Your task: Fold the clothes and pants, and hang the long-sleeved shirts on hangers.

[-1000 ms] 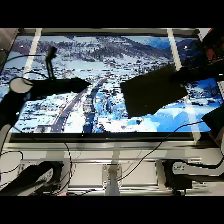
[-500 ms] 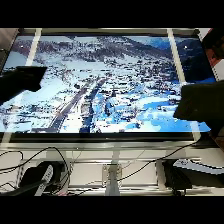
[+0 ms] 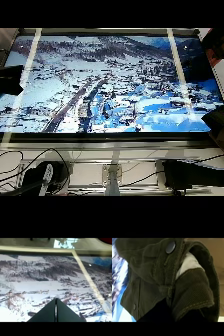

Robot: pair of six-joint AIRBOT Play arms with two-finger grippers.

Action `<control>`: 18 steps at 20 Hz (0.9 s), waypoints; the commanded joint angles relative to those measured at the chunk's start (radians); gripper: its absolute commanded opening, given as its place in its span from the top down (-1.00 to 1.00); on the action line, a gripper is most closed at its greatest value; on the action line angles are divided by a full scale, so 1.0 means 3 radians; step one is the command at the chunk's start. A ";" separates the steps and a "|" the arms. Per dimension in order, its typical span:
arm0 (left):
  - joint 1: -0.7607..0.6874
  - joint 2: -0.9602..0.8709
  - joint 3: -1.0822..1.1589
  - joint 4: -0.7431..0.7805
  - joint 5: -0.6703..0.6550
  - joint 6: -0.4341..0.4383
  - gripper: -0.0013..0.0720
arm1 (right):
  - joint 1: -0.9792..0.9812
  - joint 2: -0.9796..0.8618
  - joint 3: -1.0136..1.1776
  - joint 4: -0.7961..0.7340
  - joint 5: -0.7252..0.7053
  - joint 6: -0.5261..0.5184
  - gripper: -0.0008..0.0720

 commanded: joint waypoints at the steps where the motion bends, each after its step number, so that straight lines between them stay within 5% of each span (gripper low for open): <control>1: 0.0018 0.0006 0.0001 0.0011 0.0003 0.0000 0.91 | -0.0367 -0.0003 0.0017 -0.0202 -0.0294 0.0037 0.86; 3: 0.0018 0.0006 0.0001 0.0011 0.0003 0.0000 0.91 | -0.0409 -0.0009 0.0015 -0.0126 -0.0472 0.0041 0.79; 4: 0.0018 0.0006 0.0001 0.0011 0.0004 0.0000 0.91 | -0.0409 -0.0015 0.0017 -0.0022 -0.0501 0.0042 0.53; 6: 0.0017 0.0006 0.0001 0.0008 0.0004 0.0000 0.91 | -0.0393 -0.0027 0.0015 0.0242 -0.0521 0.0042 -0.62; 8: 0.0018 0.0006 0.0001 0.0010 0.0004 0.0000 0.91 | -0.0338 -0.0028 0.0015 0.0365 -0.0535 0.0042 -0.78; 11: 0.0018 0.0008 0.0001 0.0009 0.0003 0.0000 0.91 | -0.0205 -0.0028 0.0015 0.0652 -0.0524 0.0041 -0.74; 12: 0.0018 0.0008 0.0001 0.0009 0.0004 0.0001 0.91 | -0.0140 -0.0028 0.0015 0.0865 -0.0528 0.0039 -0.58; 14: 0.0018 0.0008 0.0001 0.0009 0.0004 0.0001 0.91 | 0.0085 -0.0028 0.0015 0.1344 -0.0539 0.0038 -0.19; 16: 0.0018 0.0008 0.0001 0.0009 0.0004 0.0001 0.91 | 0.0456 -0.0027 0.0017 0.1740 -0.0462 -0.0055 0.68; 18: 0.0018 0.0008 0.0001 0.0009 0.0004 0.0001 0.91 | 0.0961 -0.0022 0.0017 0.1981 -0.0389 -0.0272 0.86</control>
